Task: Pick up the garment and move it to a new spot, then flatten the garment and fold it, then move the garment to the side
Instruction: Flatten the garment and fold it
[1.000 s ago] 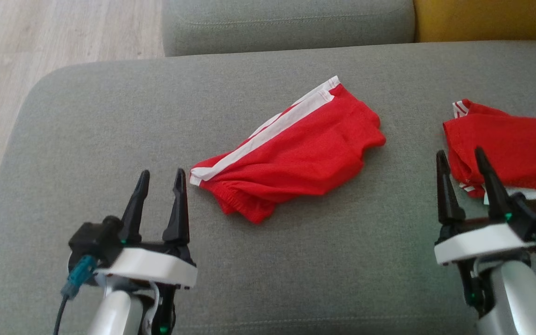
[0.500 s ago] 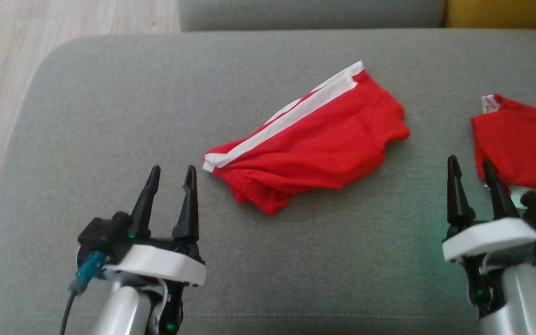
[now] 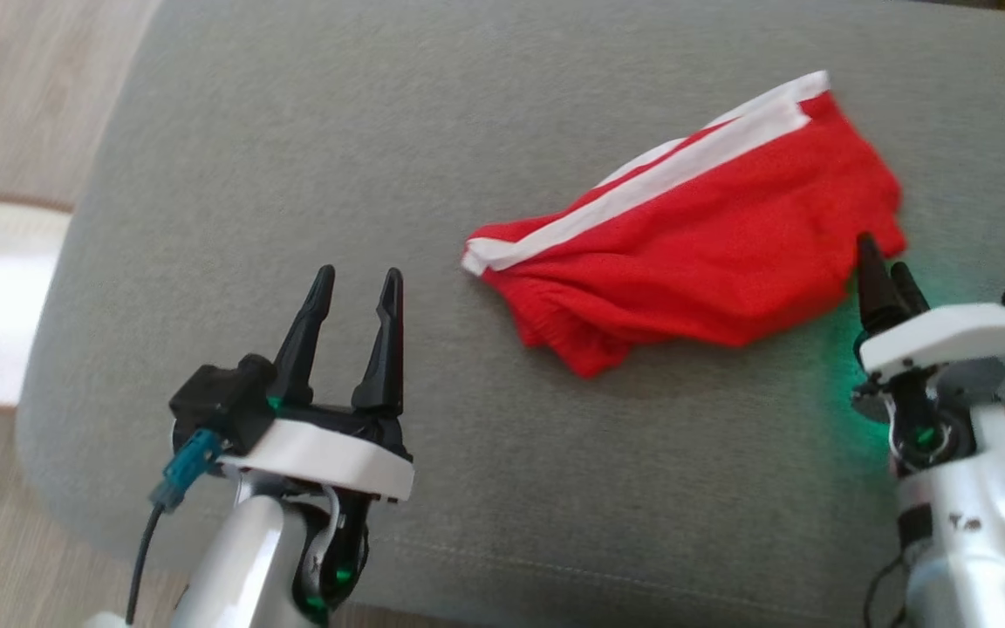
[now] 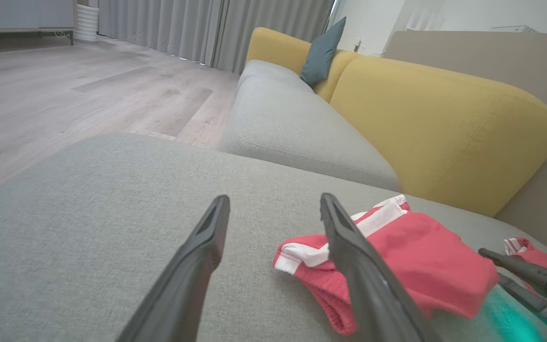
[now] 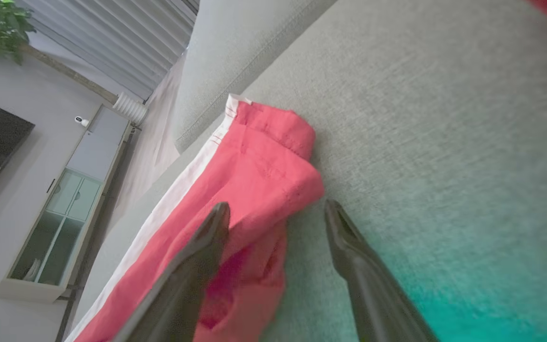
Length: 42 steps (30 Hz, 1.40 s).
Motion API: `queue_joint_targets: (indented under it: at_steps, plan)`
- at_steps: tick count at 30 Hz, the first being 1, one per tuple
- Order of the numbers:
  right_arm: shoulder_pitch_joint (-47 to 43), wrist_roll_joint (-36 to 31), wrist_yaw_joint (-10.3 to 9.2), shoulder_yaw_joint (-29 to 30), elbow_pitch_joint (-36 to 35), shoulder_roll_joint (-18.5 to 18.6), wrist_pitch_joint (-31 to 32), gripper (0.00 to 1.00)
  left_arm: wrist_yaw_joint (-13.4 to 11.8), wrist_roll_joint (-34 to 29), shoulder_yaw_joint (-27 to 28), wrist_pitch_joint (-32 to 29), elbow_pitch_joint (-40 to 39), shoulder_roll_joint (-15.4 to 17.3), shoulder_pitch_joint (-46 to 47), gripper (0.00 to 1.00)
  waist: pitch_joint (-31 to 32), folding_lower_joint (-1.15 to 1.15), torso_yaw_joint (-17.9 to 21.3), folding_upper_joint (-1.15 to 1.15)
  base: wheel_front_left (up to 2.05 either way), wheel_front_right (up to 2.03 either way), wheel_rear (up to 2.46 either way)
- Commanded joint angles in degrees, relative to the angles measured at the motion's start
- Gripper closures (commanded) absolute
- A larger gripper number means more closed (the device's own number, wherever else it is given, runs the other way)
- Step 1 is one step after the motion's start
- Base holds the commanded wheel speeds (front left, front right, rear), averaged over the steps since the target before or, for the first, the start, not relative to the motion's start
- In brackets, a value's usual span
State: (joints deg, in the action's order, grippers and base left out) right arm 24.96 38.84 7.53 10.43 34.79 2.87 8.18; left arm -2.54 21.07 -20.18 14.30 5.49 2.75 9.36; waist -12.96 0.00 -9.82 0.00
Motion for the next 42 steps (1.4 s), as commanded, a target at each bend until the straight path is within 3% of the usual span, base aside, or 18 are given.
queue_joint_targets:
  at_steps: [1, 10, 20, 21, 22, 31, 42]
  plan:
    - [3.9, 0.1, -0.04, 0.3, 1.4, 0.0, 0.6, 0.0, -0.3, 0.6, 1.0, 0.7, -1.9, 0.1, 2.7, 0.0, -1.8, 0.0, -2.4, 0.0, 0.0, 0.0, 0.0]
    - [14.1, -7.9, -0.04, 9.6, 14.2, 0.0, 1.4, 0.0, -0.9, 2.1, -0.4, 0.7, -2.6, 0.1, 4.5, 0.0, -4.7, 0.0, -6.3, 0.0, 0.0, 0.0, 0.0]
    - [22.1, -19.9, -0.04, 17.7, 22.0, 0.0, 2.9, 0.0, -1.5, 3.3, -1.1, 0.7, -3.0, 0.1, 5.6, 0.0, -6.2, 0.0, -8.3, 0.0, 0.0, 0.0, 0.0]
    - [22.6, -20.4, -0.04, 18.2, 22.5, 0.0, 2.9, 0.53, -1.5, 3.4, -1.2, 0.7, -2.9, 0.1, 5.6, 0.0, -6.1, 0.0, -8.3, 0.0, 0.0, 0.0, 0.0]
    - [23.0, -20.9, -0.04, 18.4, 22.9, 0.0, 2.7, 1.0, -1.6, 3.4, -1.2, 0.7, -2.9, 0.1, 5.6, 0.0, -6.1, 0.0, -8.3, 0.0, 0.0, 0.0, 0.0]
    - [24.3, -17.7, -0.04, 17.7, 25.4, 0.0, -3.0, 1.0, -1.5, 2.9, -0.8, 0.7, -2.2, 0.1, 5.3, 0.0, -4.2, 0.0, -5.9, 0.0, 0.0, 0.0, 0.0]
    - [16.0, -0.2, -0.04, 8.0, 24.3, 0.0, -10.3, 1.0, -1.0, 1.1, 1.0, 0.7, -1.4, 0.1, 2.5, 0.0, 2.2, 0.0, 1.0, 0.0, 0.0, 0.0, 0.0]
